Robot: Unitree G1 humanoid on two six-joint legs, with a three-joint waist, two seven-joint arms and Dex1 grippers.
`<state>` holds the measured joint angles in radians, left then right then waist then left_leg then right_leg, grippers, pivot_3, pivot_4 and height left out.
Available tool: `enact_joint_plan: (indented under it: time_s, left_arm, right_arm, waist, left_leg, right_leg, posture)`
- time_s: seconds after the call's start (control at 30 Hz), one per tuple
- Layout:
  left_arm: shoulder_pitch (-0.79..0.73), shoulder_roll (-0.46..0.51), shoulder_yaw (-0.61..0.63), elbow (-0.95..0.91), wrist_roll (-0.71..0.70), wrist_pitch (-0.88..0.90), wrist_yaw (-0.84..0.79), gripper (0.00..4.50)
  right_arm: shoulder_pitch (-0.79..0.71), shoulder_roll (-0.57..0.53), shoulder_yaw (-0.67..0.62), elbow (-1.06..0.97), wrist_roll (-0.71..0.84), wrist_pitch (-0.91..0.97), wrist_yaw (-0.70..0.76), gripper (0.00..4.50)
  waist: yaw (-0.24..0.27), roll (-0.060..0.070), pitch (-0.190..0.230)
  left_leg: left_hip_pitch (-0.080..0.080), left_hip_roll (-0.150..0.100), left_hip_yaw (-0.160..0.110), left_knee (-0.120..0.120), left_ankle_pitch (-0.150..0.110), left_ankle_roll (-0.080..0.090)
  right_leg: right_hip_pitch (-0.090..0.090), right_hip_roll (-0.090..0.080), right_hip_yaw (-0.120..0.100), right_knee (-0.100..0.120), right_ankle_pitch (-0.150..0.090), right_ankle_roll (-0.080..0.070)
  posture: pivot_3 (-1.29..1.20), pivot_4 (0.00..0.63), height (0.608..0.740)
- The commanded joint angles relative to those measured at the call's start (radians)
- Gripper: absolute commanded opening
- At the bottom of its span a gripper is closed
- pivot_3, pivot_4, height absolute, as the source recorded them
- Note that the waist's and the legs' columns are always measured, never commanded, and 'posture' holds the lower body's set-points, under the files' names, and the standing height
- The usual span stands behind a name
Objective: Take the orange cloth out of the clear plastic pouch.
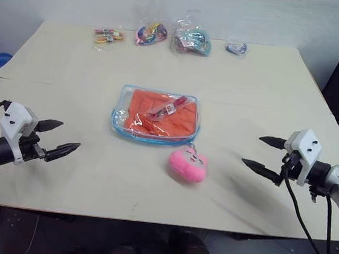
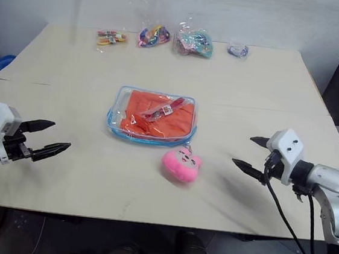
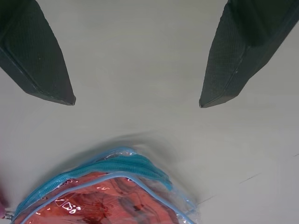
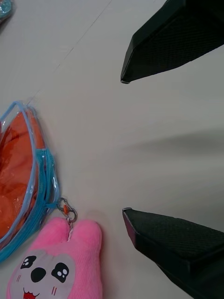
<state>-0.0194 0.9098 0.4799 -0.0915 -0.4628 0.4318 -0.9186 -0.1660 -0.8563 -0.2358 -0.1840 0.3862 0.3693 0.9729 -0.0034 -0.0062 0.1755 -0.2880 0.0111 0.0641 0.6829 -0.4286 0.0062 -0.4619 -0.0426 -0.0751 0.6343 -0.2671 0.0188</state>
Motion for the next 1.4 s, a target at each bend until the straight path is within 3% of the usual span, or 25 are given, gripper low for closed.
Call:
enact_joint_plan:
  time_s: [0.03, 0.4, 0.63, 0.9, 1.07, 1.2, 1.4]
  left_arm:
    - [0.01, 0.015, 0.035, -0.027, 0.006, -0.021, 0.005, 4.5]
    - [0.013, 0.007, 0.037, -0.025, -0.007, -0.001, 0.018, 4.5]
    - [0.049, 0.011, 0.03, -0.051, -0.004, -0.013, -0.006, 4.5]
    - [0.023, -0.001, 0.02, -0.057, -0.006, 0.001, 0.022, 4.5]
    - [-0.03, -0.024, 0.016, -0.125, -0.086, 0.101, 0.062, 4.5]
    - [-0.172, -0.049, -0.08, -0.197, -0.146, 0.205, 0.108, 4.5]
    - [-0.451, -0.137, -0.4, -0.162, -0.022, 0.206, 0.138, 4.5]
  right_arm:
    - [0.001, -0.018, -0.021, -0.015, 0.011, -0.027, 0.021, 4.45]
    - [-0.06, -0.005, -0.017, 0.031, 0.0, -0.002, -0.003, 4.45]
    - [-0.017, -0.007, 0.002, 0.001, -0.008, -0.01, 0.011, 4.45]
    - [-0.027, 0.017, 0.003, -0.037, 0.012, 0.046, -0.047, 4.45]
    - [-0.036, 0.055, 0.004, -0.088, 0.006, 0.096, -0.132, 4.45]
    - [-0.074, 0.084, 0.016, -0.212, 0.065, 0.182, -0.183, 4.45]
    - [-0.083, 0.086, 0.053, -0.429, 0.17, 0.326, -0.226, 4.45]
  waist:
    - [0.0, 0.0, 0.0]
    - [0.0, 0.0, 0.0]
    - [0.001, 0.0, 0.0]
    - [-0.001, 0.0, 0.0]
    - [0.0, 0.0, 0.0]
    - [0.007, 0.0, 0.0]
    - [0.005, 0.0, 0.0]
  left_leg:
    - [0.0, 0.0, 0.0, 0.0, 0.0, 0.0]
    - [0.0, 0.0, 0.0, 0.0, 0.0, 0.0]
    - [0.0, 0.0, 0.0, 0.0, 0.0, 0.0]
    - [0.0, 0.0, 0.0, 0.001, 0.0, -0.001]
    - [0.0, 0.0, 0.0, 0.001, 0.0, -0.001]
    - [0.0, 0.0, -0.001, 0.002, 0.001, -0.001]
    - [0.0, -0.001, -0.001, 0.002, 0.002, -0.003]
  right_leg:
    - [0.0, 0.0, 0.0, 0.0, 0.0, 0.0]
    - [0.0, 0.0, 0.0, 0.0, 0.0, 0.0]
    - [0.0, 0.0, 0.0, 0.0, 0.0, 0.0]
    - [0.0, 0.0, 0.0, 0.002, 0.0, 0.0]
    - [0.0, 0.0, 0.0, 0.002, 0.0, 0.0]
    - [0.0, 0.0, 0.0, 0.002, 0.0, 0.0]
    - [0.0, 0.0, 0.0, 0.003, 0.0, 0.0]
  posture:
    - [0.0, 0.15, 0.74]
    - [0.0, 0.15, 0.74]
    - [0.0, 0.15, 0.74]
    - [0.0, 0.15, 0.74]
    - [0.0, 0.15, 0.74]
    - [0.0, 0.15, 0.74]
    - [0.0, 0.15, 0.74]
